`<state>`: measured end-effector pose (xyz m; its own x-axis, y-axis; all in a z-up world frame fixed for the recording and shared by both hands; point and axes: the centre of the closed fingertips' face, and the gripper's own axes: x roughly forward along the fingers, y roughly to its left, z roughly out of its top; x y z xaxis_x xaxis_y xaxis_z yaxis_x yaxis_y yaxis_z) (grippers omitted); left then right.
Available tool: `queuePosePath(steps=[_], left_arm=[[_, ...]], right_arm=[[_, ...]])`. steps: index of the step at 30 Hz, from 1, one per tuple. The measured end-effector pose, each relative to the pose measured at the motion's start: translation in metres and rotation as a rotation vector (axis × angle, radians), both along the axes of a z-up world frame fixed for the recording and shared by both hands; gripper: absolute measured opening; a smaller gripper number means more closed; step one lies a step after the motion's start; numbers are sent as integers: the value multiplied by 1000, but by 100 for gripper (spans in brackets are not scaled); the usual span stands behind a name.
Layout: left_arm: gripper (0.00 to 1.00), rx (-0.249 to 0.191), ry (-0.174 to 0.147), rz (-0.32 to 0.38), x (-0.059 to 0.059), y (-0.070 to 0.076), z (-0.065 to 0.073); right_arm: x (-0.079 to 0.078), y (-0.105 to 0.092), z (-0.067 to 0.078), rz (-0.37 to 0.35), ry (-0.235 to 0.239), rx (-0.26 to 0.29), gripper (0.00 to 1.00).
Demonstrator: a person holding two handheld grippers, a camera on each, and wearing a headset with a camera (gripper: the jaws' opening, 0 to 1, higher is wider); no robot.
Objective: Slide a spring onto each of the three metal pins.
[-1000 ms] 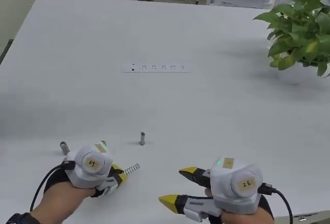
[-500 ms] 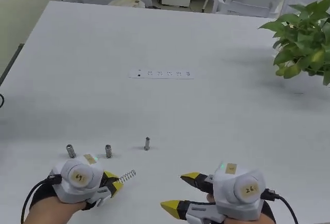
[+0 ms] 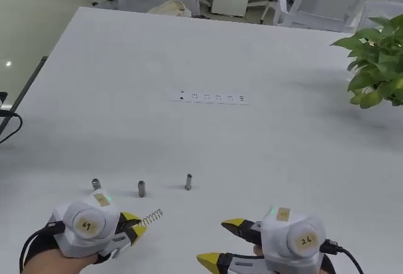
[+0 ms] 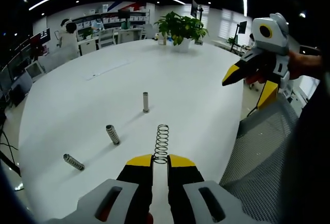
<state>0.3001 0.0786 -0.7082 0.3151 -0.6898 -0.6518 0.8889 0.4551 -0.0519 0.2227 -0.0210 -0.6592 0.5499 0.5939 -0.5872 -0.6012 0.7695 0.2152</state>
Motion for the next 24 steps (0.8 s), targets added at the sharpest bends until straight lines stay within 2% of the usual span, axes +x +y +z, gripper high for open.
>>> queuePosePath(steps=[11, 18, 24], left_arm=[[2, -29, -54, 17, 7, 2, 27], [2, -35, -86, -1, 3, 3, 41], [2, -35, -97, -8, -3, 8, 47]], right_arm=[[8, 6, 3, 44, -9, -3, 47], [12, 12, 4, 65, -12, 6, 46], [14, 17, 5, 83, -12, 26, 45]])
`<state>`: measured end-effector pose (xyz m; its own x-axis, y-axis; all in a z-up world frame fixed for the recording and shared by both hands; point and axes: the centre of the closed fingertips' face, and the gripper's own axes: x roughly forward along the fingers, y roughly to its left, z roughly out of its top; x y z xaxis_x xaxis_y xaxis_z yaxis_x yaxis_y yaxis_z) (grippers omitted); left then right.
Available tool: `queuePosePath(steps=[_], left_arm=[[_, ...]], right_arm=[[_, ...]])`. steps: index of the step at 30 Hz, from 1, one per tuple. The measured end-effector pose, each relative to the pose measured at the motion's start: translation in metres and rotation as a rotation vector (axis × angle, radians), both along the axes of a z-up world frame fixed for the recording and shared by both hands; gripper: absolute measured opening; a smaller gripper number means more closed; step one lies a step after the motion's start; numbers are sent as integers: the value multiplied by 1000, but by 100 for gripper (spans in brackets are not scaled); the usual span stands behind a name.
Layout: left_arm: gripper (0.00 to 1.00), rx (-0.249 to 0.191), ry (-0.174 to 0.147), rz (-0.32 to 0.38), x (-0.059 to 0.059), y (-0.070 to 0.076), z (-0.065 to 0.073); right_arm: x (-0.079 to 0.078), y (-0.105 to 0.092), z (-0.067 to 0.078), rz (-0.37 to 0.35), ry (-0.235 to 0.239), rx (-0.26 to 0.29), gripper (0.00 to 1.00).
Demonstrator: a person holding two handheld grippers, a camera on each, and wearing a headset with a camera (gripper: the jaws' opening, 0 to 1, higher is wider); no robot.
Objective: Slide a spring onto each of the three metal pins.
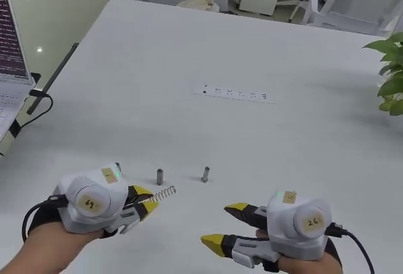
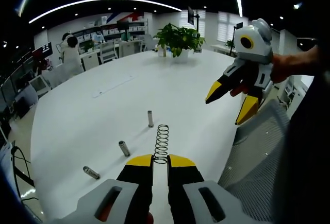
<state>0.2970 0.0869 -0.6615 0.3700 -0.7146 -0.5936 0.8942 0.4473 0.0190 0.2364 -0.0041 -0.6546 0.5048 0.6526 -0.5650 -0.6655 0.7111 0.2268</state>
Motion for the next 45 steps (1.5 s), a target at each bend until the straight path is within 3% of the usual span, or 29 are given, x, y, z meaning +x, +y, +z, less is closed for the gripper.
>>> queuePosePath(steps=[3, 6, 13, 24, 28, 36, 45], left_arm=[[2, -1, -2, -8, -7, 1, 3], [2, 1, -5, -19, -14, 0, 5], [2, -6, -15, -48, -28, -5, 12], [2, -43, -18, -142, -49, -30, 24], [2, -42, -25, -185, -56, -38, 26], [2, -30, -26, -245, -62, -45, 28], [2, 2, -36, -296, -66, -49, 25]], right_arm=[[1, 3, 2, 16, -4, 11, 44], [3, 8, 10, 21, -2, 81, 41], [5, 13, 13, 60, 0, 81, 40], [3, 26, 21, 134, 29, 153, 31], [-1, 30, 19, 163, 40, 153, 29], [-6, 33, 17, 182, 55, 168, 27], [-7, 29, 21, 179, 32, 186, 14]])
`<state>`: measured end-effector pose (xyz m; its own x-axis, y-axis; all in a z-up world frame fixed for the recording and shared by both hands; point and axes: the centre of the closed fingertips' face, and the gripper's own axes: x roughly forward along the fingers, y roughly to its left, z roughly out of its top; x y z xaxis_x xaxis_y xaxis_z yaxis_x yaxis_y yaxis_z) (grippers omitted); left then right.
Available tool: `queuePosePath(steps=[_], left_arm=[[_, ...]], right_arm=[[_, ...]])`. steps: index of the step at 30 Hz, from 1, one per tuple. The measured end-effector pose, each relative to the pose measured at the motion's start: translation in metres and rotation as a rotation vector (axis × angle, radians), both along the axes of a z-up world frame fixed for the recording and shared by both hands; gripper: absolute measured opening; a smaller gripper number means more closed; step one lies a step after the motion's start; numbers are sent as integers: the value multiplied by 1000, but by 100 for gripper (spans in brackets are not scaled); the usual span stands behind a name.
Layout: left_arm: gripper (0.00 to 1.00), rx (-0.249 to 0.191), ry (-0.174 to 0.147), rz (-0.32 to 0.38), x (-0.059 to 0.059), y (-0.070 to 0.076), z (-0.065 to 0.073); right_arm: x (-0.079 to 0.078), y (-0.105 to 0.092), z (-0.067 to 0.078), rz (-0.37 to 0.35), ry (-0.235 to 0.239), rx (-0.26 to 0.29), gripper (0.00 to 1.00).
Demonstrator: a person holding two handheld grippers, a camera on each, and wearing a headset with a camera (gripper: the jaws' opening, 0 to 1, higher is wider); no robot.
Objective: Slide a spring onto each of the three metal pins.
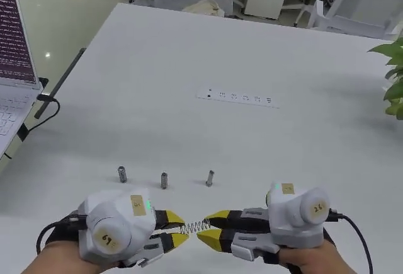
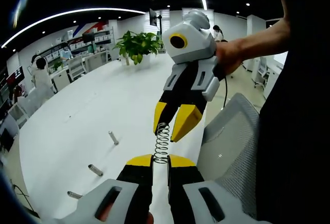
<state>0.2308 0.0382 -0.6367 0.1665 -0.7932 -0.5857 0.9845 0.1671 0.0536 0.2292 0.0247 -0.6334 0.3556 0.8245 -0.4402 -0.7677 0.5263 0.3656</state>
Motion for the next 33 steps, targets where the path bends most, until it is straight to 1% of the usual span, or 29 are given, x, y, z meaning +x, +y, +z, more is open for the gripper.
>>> queuePosePath(steps=[2, 6, 11, 13, 19, 24, 30, 32, 33], left_arm=[[2, 8, -6, -7, -1, -1, -1], [2, 18, -14, -17, -1, -1, -3], [2, 39, -34, -44, -2, -4, -5], [2, 42, -35, -47, -2, -6, -6], [2, 40, -41, -54, 0, -12, -5], [2, 36, -37, -53, 0, -14, -5], [2, 23, -30, -44, 2, -14, -5], [2, 21, -28, -41, 2, -13, -5], [2, 20, -29, -41, 3, -13, -5]], right_arm=[[-1, 0, 1, 0, -1, 6, 13], [-2, -1, 2, 7, -3, 0, 12], [-3, 1, 12, 28, -19, -1, 10], [-3, 2, 12, 38, -30, -19, 10], [-3, 6, 22, 58, -50, -23, 9], [-2, 12, 24, 98, -75, -72, 9], [-2, 13, 23, 125, -87, -107, 11], [-3, 13, 21, 147, -92, -132, 13], [-4, 12, 19, 165, -97, -160, 15]])
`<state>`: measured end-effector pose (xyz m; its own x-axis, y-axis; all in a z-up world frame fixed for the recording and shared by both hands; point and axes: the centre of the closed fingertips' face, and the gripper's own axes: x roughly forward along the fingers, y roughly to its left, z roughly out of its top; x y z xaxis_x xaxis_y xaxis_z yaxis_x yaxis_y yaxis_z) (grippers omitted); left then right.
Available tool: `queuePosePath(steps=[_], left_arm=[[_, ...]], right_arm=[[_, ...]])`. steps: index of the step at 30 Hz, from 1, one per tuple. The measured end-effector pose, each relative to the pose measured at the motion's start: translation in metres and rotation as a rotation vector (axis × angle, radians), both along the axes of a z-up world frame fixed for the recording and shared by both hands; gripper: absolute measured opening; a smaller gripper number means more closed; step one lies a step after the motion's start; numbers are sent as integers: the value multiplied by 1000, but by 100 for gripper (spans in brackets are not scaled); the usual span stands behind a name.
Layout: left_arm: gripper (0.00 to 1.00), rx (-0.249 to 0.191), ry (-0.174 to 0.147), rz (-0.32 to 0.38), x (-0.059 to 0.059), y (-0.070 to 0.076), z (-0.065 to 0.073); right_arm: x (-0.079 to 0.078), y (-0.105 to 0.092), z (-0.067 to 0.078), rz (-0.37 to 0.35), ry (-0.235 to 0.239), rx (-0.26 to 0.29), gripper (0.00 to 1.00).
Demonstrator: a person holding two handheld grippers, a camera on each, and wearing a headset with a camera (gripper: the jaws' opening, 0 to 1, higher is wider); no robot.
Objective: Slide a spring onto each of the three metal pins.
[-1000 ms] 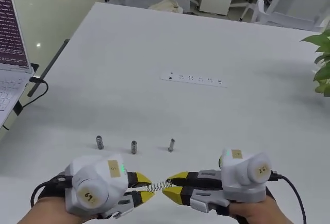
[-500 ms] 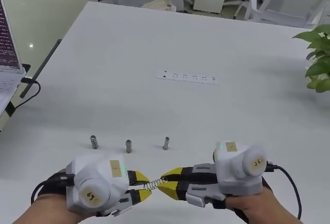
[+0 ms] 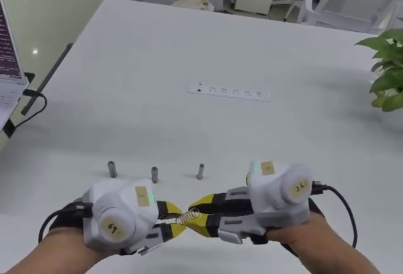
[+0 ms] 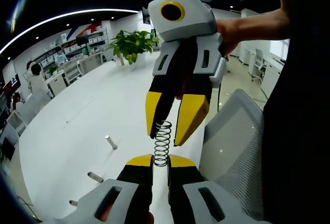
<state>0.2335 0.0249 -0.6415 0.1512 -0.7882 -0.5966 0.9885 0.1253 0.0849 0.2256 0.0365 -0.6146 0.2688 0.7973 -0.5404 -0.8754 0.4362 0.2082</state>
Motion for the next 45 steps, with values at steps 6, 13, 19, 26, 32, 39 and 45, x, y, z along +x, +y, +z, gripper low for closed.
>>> queuePosePath(steps=[6, 13, 19, 26, 32, 39, 45], left_arm=[[2, -4, -2, -9, -1, -2, 2], [2, -5, 0, -25, -4, -6, 2], [2, 20, -10, -57, -10, -7, -2], [2, 32, -18, -80, -14, -9, -2], [2, 42, -22, -97, -19, -11, -3], [2, 43, -19, -99, -22, -11, -3], [3, 28, -8, -83, -20, -10, -2]], right_arm=[[-6, -5, -13, 100, -32, -139, 22], [-6, -2, -15, 145, -50, -183, 22], [-8, -5, -22, 205, -72, -256, 22], [-10, -5, -21, 240, -85, -273, 17], [-16, -2, -20, 283, -101, -273, 10], [-19, -2, -21, 297, -105, -279, 9], [-18, -3, -19, 285, -110, -272, 8]])
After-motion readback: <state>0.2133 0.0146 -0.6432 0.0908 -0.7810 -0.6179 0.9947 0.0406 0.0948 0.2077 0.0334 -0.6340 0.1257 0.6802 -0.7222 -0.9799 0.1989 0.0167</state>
